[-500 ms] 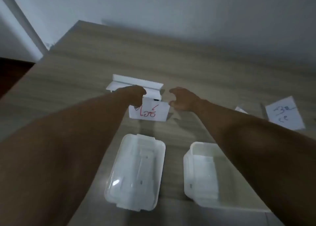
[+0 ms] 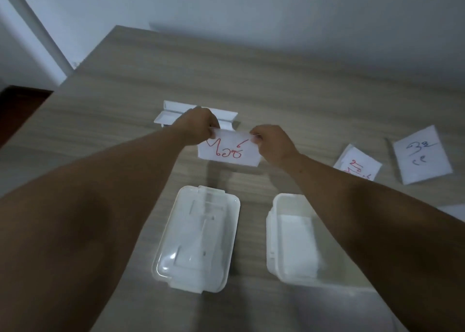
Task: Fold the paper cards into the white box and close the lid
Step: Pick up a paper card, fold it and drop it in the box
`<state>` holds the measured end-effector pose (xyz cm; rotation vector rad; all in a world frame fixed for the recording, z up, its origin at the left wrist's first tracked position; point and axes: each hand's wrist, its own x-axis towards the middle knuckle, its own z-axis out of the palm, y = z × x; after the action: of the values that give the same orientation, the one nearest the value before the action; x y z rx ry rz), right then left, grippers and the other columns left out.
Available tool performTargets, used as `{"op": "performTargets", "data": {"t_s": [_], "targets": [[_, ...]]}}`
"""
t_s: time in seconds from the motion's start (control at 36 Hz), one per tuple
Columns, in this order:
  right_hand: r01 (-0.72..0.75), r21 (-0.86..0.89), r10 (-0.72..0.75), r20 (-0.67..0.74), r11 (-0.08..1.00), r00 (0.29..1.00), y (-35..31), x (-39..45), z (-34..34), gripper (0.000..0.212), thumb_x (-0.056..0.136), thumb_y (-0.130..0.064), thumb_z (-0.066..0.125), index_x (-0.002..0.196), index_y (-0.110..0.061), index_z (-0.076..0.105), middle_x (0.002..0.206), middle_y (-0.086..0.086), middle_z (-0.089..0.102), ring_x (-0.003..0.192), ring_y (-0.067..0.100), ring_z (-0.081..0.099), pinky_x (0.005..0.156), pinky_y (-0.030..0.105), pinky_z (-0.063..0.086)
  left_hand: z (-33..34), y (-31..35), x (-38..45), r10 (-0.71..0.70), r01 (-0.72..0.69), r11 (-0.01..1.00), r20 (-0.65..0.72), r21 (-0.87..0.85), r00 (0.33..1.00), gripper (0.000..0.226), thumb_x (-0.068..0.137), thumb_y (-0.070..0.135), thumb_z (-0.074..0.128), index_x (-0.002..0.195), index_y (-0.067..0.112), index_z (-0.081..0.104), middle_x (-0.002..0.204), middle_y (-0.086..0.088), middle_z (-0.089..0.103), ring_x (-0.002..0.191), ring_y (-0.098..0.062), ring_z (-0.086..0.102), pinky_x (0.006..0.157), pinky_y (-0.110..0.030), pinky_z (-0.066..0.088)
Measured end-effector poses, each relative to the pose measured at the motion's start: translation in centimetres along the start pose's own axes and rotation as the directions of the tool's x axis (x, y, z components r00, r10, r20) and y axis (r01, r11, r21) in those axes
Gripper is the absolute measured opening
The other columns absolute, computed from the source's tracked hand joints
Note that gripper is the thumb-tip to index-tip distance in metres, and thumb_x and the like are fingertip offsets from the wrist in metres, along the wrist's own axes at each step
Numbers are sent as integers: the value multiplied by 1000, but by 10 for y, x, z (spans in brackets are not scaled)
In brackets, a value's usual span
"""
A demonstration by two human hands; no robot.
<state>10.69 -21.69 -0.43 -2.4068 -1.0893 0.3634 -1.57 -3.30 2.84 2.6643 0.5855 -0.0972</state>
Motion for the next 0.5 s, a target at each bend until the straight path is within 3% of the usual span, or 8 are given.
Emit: {"op": "performTargets", "data": {"t_s": [0.14, 0.31, 0.5], "targets": [[-6, 132, 28, -166, 991, 986, 8, -38, -73, 17, 88, -21, 59, 85, -11, 72, 90, 8, 73, 85, 23, 64, 77, 33, 48, -33, 75, -17, 83, -85, 996, -66, -17, 994, 26, 80, 6, 68, 104, 10, 77, 104, -11, 76, 100, -28, 68, 87, -35, 53], [6, 172, 49, -313, 985, 948, 40, -114, -144, 20, 89, -21, 61, 90, -7, 75, 93, 8, 75, 87, 22, 66, 76, 27, 46, -45, 180, -49, 190, -190, 982, -95, 14, 977, 27, 83, 5, 65, 109, 7, 75, 110, -14, 74, 104, -28, 66, 86, -33, 52], [-55, 240, 118, -260, 969, 958, 89, -209, -161, 21, 89, -18, 65, 103, -7, 75, 110, 8, 74, 104, 20, 66, 91, 25, 48, -2, 253, -102, 217, -218, 975, 14, 33, 976, 27, 80, 4, 68, 105, 8, 76, 105, -12, 75, 100, -26, 67, 81, -27, 48]]}}
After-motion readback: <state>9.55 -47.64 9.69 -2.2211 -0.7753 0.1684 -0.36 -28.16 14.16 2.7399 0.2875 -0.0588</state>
